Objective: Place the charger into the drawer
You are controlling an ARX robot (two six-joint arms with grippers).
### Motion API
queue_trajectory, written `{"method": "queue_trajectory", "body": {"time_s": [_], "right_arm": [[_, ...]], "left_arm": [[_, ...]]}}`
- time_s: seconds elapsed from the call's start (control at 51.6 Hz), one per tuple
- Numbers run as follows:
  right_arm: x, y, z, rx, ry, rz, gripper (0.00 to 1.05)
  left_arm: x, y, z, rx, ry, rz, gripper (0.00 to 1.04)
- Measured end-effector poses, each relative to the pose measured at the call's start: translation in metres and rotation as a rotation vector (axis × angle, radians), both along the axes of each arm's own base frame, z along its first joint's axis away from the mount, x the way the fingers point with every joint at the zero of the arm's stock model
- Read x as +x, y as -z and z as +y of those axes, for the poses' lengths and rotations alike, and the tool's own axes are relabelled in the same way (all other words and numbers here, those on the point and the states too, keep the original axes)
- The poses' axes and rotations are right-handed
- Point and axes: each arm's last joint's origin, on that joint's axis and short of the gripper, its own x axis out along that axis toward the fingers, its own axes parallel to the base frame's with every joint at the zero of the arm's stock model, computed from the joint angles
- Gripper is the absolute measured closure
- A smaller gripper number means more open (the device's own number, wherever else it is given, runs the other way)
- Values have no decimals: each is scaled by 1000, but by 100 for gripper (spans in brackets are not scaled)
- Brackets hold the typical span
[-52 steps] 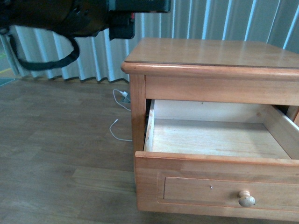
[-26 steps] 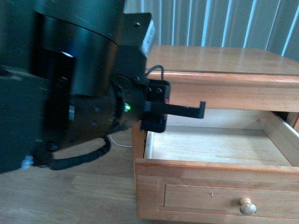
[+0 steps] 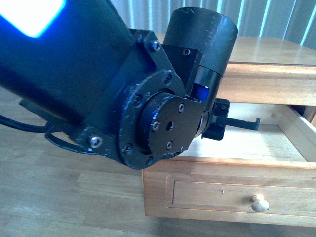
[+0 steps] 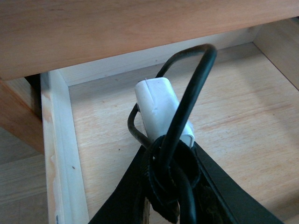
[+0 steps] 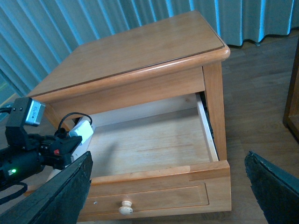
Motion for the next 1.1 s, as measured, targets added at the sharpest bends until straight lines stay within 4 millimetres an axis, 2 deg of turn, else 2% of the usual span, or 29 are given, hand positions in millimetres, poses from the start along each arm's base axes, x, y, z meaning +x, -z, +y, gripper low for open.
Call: {"method": "queue_trajectory", "body": {"time_s": [0.213, 0.368, 0.523, 0.658, 0.736, 0.871, 0.929, 1.007, 1.104], "right_arm": [[0, 0, 0, 0, 0, 0, 8], [0, 0, 0, 0, 0, 0, 8], [0, 0, 0, 0, 0, 0, 8], [0, 0, 0, 0, 0, 0, 8], [0, 0, 0, 0, 0, 0, 8], [0, 0, 0, 0, 0, 0, 8], [0, 0, 0, 0, 0, 0, 8], [0, 0, 0, 0, 0, 0, 8], [0, 0, 0, 0, 0, 0, 8]], "left_arm": [[8, 4, -10, 0, -12, -5, 84], [10, 4, -10, 2, -35, -12, 56], [10, 3, -8, -8, -57, -34, 34], [6, -2, 2, -11, -87, -55, 15], [2, -12, 12, -21, -101, -77, 4], [-7, -40, 34, -51, -127, -132, 6], [-15, -59, 52, -71, -149, -168, 6], [-31, -79, 77, -92, -178, -207, 6], [-54, -92, 103, -101, -206, -236, 6]]}}
